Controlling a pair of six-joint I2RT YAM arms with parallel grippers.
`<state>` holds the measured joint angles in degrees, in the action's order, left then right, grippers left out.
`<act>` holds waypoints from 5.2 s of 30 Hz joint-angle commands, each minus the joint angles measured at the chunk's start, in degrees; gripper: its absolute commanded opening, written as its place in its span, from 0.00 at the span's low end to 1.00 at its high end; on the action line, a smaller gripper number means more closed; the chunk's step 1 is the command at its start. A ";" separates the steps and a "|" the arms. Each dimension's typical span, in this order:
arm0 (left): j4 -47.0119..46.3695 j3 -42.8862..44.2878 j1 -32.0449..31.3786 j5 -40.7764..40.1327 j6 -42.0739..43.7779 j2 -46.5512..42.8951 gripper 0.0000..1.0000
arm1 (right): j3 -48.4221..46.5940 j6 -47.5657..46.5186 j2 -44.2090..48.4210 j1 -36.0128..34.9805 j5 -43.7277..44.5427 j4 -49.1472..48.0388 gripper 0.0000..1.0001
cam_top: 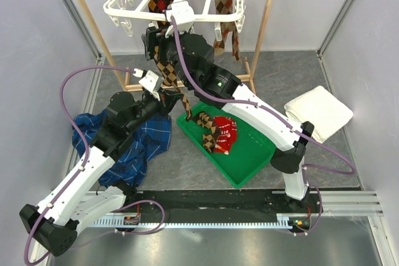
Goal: Remove the socks clipped to the hanger
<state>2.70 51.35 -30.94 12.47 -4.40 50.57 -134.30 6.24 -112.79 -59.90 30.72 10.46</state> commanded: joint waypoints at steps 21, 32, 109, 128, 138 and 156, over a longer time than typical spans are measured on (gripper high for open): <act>-2.52 -0.29 0.00 7.13 1.94 -1.44 0.02 | 0.97 2.46 0.12 6.02 -17.36 -7.12 0.72; -2.52 -0.11 0.09 5.81 2.29 -0.12 0.02 | 1.41 3.51 0.47 6.99 -16.31 -7.65 0.00; 9.77 -1.61 -19.51 -21.26 2.63 -0.82 0.99 | 75.52 -3.24 54.37 13.91 2.35 -8.79 0.98; 14.88 -2.05 -19.51 -19.50 7.57 -7.85 0.99 | 53.83 -4.57 12.90 39.95 -32.04 -34.73 0.95; 15.05 -2.31 -19.42 -24.85 8.18 -8.11 0.99 | 45.70 -1.32 7.67 40.47 -34.50 -34.28 0.00; 15.32 -1.96 -19.42 -20.48 7.66 -7.32 0.97 | 67.23 12.03 38.42 37.67 -44.16 -32.86 0.00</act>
<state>18.35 49.30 -50.28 -11.31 1.45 43.68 -71.05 12.27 -78.52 -20.16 -8.38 -20.05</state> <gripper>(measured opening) 0.973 0.022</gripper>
